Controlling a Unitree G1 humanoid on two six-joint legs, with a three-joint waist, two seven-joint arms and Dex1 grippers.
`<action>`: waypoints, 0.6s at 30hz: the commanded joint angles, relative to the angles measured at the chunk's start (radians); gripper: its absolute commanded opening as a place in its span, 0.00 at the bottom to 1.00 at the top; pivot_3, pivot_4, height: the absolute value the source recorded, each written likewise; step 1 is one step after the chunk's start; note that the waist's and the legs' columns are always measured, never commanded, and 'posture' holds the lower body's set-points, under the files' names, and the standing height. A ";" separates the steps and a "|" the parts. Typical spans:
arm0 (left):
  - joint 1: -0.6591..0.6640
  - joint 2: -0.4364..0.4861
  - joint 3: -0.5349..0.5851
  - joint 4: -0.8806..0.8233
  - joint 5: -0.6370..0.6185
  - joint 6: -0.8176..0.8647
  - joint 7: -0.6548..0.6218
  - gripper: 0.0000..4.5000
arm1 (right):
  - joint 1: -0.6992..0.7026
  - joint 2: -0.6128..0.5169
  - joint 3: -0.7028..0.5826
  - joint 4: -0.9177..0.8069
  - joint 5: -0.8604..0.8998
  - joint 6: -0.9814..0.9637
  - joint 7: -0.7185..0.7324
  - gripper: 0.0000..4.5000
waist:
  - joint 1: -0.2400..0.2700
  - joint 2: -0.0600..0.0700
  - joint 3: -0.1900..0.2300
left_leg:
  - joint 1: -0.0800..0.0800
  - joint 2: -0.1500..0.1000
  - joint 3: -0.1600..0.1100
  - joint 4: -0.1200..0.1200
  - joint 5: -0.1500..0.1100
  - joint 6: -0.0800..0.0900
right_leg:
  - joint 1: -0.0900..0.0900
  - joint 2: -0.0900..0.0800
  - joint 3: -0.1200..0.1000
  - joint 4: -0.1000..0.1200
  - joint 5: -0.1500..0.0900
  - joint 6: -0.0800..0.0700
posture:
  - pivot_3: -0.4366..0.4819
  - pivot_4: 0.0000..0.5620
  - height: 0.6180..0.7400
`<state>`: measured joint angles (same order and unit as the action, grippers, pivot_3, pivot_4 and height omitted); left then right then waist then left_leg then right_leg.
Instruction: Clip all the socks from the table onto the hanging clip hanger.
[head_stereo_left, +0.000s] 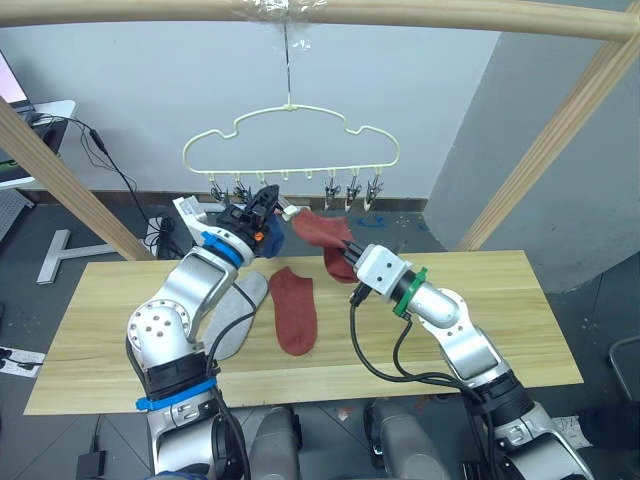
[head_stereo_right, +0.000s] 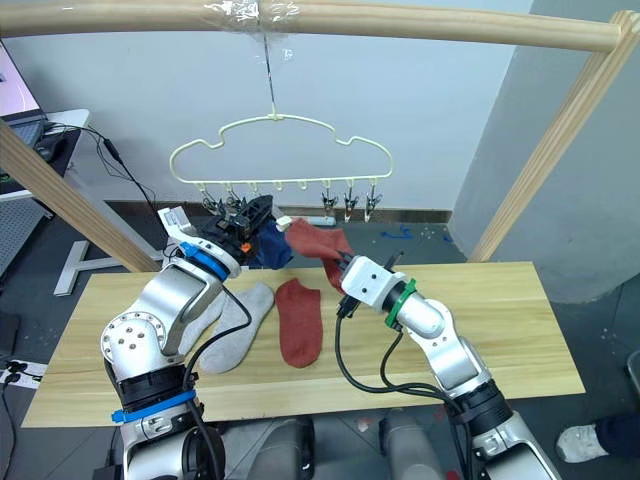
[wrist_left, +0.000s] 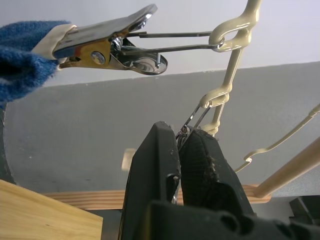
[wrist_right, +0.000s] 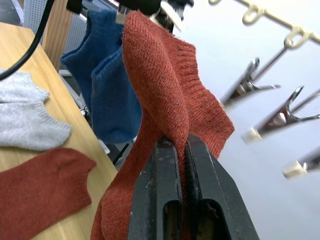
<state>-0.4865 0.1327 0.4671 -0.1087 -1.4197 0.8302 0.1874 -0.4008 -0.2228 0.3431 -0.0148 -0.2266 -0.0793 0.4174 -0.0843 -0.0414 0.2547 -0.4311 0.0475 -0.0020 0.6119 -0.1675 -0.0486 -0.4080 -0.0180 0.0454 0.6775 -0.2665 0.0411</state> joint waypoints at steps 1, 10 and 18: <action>0.022 0.018 -0.008 -0.009 -0.010 -0.012 0.007 0.03 | -0.026 0.016 0.004 -0.040 -0.005 -0.008 -0.002 0.01 | 0.000 0.000 0.000 | 0.000 0.000 0.000 0.000 0.000 0.000 | 0.000 0.000 0.000 0.000 0.000 0.000 | 0.39 0.42 1.00; 0.036 0.039 -0.031 -0.008 -0.011 -0.038 -0.017 0.03 | -0.052 0.044 0.014 -0.020 -0.011 -0.001 0.000 0.01 | 0.000 0.000 0.000 | 0.000 0.000 0.000 0.000 0.000 0.000 | 0.000 0.000 0.000 -0.001 0.000 0.000 | 0.39 0.44 1.00; 0.045 0.060 -0.056 -0.040 0.026 -0.066 -0.075 0.25 | -0.053 0.048 0.016 -0.020 0.002 0.013 0.019 0.00 | 0.001 0.000 0.000 | 0.000 0.000 0.000 -0.001 0.000 0.000 | 0.000 0.000 0.000 -0.002 0.000 0.000 | 0.39 0.45 1.00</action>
<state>-0.4516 0.1768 0.4160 -0.1123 -1.4018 0.7731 0.1211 -0.4447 -0.1784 0.3613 -0.0129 -0.2347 -0.0643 0.4339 -0.0832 -0.0414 0.2548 -0.4315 0.0476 -0.0018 0.6104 -0.1676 -0.0486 -0.4082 -0.0182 0.0453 0.6751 -0.2665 0.0410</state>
